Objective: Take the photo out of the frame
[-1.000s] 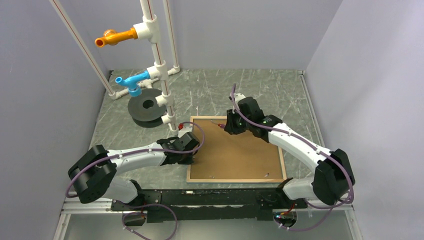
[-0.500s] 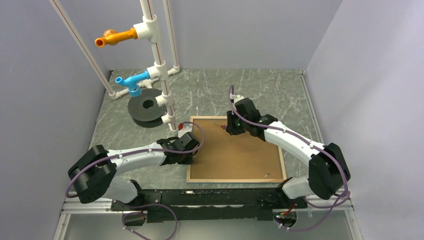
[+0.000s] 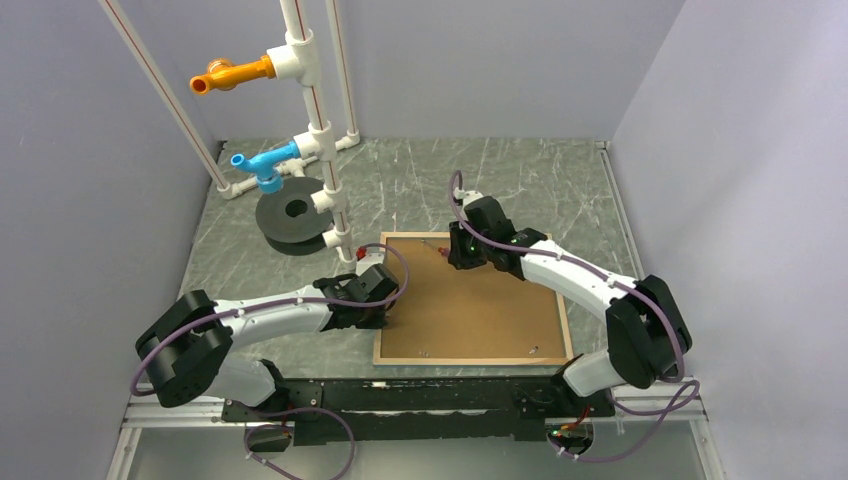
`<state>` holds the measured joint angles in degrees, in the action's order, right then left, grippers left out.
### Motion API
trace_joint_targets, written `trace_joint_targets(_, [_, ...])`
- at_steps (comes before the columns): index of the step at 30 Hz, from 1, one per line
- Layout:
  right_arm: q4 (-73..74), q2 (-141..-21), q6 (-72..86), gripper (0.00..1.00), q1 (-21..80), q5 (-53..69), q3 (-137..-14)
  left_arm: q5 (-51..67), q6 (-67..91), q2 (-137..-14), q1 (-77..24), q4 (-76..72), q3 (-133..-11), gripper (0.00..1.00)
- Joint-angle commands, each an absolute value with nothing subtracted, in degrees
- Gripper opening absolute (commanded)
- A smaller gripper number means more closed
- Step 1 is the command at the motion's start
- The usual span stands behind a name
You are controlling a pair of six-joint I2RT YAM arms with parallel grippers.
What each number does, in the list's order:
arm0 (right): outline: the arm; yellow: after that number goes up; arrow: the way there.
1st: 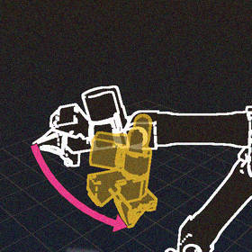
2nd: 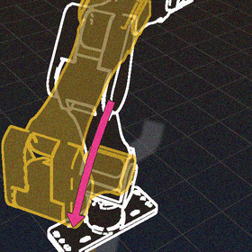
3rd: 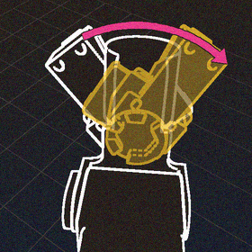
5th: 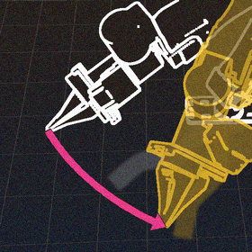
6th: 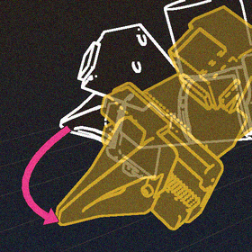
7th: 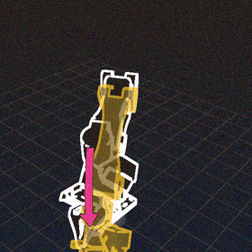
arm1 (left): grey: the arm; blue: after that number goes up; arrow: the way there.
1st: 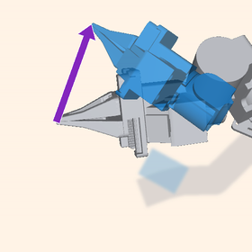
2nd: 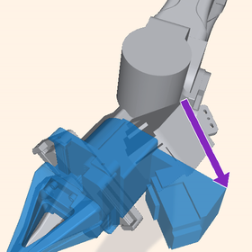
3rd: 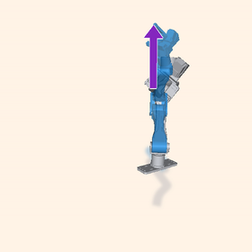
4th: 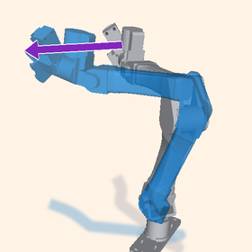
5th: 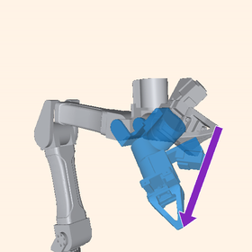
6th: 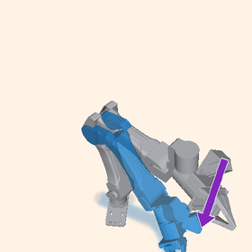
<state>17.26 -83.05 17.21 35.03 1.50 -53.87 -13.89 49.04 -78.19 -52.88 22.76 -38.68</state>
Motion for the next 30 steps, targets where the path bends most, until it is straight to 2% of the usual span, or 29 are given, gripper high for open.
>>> trace_joint_targets(1, [14.9,-84.02,17.65,0.0,35.12,1.08,-54.79,-12.1,49.96,-77.96,-52.83,20.61,-37.79,0.0])
trace_joint_targets(15, [12.45,-83.67,17.39,0.0,35.12,12.05,-52.1,-12.4,50.01,-77.08,-52.87,20.97,-37.44,0.0])
trace_joint_targets(25, [15.03,-77.75,17.44,0.0,35.13,5.96,-54.02,-12.72,49.61,-77.61,-52.8,21.21,-38.18,0.0])
trace_joint_targets(30, [17.81,-73.42,18.36,0.0,35.52,8.82,-53.63,-13.34,47.91,-78.31,-52.39,20.61,-38.73,0.0])
